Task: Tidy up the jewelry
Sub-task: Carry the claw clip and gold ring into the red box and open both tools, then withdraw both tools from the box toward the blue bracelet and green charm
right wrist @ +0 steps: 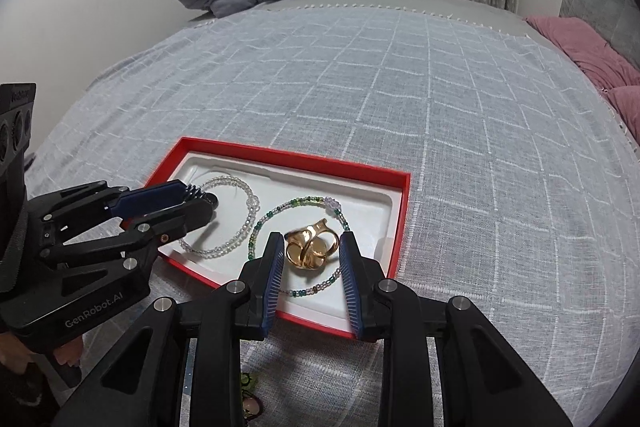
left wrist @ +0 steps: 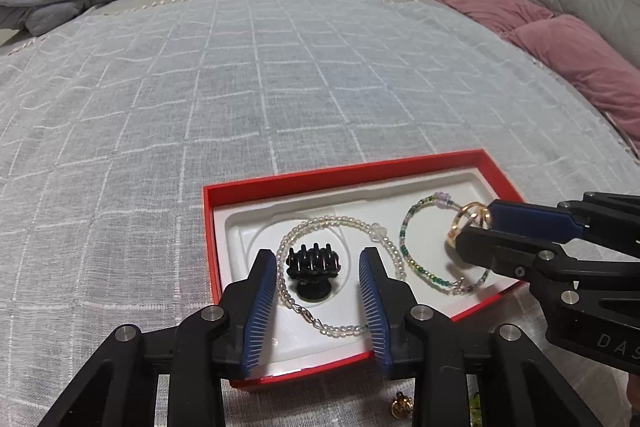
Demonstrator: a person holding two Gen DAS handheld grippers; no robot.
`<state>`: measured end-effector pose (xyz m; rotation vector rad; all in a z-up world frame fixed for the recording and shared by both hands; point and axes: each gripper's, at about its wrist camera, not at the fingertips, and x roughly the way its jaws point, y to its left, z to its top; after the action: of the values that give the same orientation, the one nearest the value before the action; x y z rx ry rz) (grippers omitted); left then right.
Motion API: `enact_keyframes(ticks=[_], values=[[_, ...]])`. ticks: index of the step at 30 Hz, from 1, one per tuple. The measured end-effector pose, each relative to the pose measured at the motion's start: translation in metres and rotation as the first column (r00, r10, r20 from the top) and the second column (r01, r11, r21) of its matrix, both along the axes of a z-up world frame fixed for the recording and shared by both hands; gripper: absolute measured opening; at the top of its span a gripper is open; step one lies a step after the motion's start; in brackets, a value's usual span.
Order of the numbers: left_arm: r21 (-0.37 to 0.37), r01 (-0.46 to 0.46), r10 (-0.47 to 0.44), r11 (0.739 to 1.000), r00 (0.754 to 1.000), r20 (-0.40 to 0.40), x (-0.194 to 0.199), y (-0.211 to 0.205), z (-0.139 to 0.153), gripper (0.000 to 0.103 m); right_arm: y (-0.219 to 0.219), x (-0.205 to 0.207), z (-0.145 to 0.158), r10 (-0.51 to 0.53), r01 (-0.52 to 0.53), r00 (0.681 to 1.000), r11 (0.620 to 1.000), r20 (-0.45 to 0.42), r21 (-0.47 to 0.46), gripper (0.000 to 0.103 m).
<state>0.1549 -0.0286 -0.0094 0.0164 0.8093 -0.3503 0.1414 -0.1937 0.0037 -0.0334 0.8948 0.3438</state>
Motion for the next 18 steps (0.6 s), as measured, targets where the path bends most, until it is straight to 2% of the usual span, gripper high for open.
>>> enact_keyframes(ticks=[4, 10, 14, 18], values=[[0.002, 0.006, -0.006, 1.000, 1.000, 0.008, -0.007, 0.003, 0.005, 0.041, -0.001, -0.006, 0.008, 0.002, -0.002, 1.000, 1.000, 0.018, 0.007, 0.039], [-0.003, 0.010, -0.010, 1.000, 1.000, 0.024, -0.022, 0.009, 0.015, 0.050, -0.009, -0.020, 0.020, -0.004, 0.004, 0.999, 1.000, 0.040, 0.009, 0.041], [0.015, 0.007, -0.007, 1.000, 0.999, 0.034, -0.034, 0.014, 0.019, 0.063, -0.017, -0.031, 0.030, -0.015, 0.015, 0.999, 1.000, 0.048, 0.018, 0.050], [0.022, -0.002, 0.001, 1.000, 1.000, 0.015, -0.043, 0.023, 0.019, 0.069, -0.025, -0.042, 0.037, -0.032, 0.031, 0.998, 0.999, 0.054, 0.026, 0.055]])
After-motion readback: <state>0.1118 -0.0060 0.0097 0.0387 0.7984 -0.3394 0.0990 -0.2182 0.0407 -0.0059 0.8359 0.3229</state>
